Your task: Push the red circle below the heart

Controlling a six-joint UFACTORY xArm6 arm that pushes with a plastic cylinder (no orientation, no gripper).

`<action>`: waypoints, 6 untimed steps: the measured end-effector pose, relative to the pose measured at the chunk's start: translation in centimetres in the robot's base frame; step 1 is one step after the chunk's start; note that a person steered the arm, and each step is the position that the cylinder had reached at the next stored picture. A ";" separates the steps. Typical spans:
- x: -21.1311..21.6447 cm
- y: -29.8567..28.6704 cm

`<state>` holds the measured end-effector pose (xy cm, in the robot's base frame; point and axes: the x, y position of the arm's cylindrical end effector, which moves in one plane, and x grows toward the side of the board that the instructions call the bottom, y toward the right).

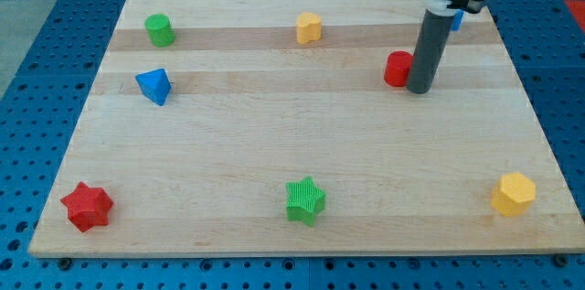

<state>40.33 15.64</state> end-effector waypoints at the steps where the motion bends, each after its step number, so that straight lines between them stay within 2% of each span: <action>1: 0.0 1.3; 2: -2.9 1.2; 4: -3.1 -1.4; 6: -2.7 -6.8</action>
